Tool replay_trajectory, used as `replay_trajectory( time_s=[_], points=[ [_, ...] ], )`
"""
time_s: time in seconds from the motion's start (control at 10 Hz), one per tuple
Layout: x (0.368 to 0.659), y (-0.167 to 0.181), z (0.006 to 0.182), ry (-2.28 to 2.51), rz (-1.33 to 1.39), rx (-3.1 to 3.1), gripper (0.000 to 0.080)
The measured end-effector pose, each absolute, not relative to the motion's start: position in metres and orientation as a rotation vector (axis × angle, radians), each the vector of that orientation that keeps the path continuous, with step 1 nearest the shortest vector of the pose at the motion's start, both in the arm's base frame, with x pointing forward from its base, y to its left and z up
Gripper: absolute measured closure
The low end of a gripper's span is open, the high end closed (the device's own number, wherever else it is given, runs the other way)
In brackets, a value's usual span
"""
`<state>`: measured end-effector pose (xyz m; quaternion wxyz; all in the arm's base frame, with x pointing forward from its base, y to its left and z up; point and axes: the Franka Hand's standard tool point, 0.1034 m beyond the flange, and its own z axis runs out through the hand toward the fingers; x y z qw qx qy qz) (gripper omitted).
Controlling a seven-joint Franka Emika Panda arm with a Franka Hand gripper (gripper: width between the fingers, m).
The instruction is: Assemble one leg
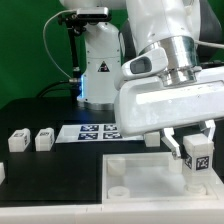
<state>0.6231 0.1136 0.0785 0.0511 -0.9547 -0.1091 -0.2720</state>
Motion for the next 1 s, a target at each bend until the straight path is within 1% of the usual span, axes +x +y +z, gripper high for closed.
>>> replay_trajectory(
  time_s=[0.4, 0.8, 1.0],
  points=[
    [0.6177, 0.1140, 0.0686, -0.330, -0.832, -2.904, 0.0508],
    [0.6171, 0.1136, 0.0682, -0.328, -0.843, -2.902, 0.0508],
    [0.6171, 0.1136, 0.0682, -0.328, -0.843, -2.902, 0.0251]
  ],
)
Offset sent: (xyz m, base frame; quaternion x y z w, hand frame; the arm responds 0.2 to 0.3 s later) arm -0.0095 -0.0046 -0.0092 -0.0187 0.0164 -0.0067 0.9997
